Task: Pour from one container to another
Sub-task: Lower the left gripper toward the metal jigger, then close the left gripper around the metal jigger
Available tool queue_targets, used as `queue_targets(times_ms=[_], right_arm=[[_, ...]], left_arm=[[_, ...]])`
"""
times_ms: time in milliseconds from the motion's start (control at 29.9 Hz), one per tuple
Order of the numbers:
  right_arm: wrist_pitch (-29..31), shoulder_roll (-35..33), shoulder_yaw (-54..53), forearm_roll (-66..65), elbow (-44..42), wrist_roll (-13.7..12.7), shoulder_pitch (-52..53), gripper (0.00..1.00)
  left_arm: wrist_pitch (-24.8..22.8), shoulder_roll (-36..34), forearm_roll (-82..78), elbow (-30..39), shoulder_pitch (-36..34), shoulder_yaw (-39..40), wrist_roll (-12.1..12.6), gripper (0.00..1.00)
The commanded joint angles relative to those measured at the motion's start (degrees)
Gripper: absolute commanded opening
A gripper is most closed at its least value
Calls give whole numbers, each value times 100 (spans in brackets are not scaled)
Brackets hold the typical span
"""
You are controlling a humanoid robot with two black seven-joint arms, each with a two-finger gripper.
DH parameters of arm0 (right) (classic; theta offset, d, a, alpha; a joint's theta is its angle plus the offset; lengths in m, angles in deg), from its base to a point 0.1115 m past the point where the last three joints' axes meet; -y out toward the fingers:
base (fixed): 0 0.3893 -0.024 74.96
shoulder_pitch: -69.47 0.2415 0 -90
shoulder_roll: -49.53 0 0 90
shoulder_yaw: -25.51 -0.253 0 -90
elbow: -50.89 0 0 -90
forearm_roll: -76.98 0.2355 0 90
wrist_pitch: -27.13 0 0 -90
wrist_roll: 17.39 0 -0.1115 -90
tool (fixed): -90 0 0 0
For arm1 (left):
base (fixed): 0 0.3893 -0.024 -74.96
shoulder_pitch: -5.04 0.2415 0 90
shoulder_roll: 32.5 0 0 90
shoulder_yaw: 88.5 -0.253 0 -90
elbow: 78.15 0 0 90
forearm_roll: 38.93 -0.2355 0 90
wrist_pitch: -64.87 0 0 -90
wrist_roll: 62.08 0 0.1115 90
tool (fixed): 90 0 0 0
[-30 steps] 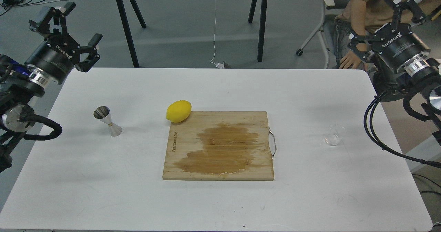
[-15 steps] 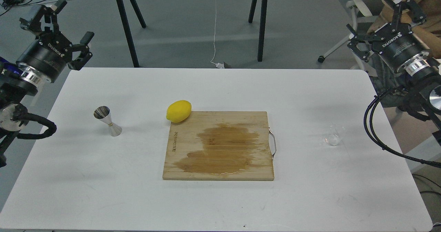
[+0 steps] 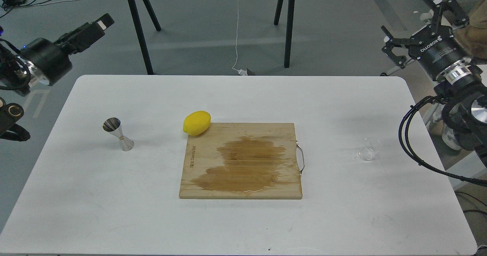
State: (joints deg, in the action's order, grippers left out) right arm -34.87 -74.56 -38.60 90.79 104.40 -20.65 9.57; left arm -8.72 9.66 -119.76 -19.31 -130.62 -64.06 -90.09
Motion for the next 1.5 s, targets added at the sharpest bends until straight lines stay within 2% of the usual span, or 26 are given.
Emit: queue_targets(times_ms=[0,100,201,334,468,702,903,1104,1471], right_arm=[[0,7,-5,7,2,9,-21,99],[0,7,-5,7,-7,9,-73,99],[0,7,-5,7,-16,9,-109,99],[0,7,-5,7,-16,9,-170,99],[0,7,-14,7,-16,0,-179,99],[0,-1,-14,7,2,0,-179,99],[0,-72,-75,7,11,0,-179,99],[0,-81,-119,7,19,0,-179,99],[0,-98,-137,7,28,0,-179,99]], left_arm=[[1160,-628,-574,715,618,44,2,100],[1160,-998,-601,1146,1391,61,2,100],[1160,-1069,-854,1200,2112,61,2,99],[1160,-1017,-1260,964,2851,114,2,99],[1160,-675,-1269,437,3168,114,2,99],[1160,362,-1278,-635,3187,44,2,99],[1160,1057,-1278,-1163,2923,0,2,99],[1160,1453,-1269,-1603,2589,-325,2,99],[1160,2077,-1225,-2350,2220,-343,2,99]])
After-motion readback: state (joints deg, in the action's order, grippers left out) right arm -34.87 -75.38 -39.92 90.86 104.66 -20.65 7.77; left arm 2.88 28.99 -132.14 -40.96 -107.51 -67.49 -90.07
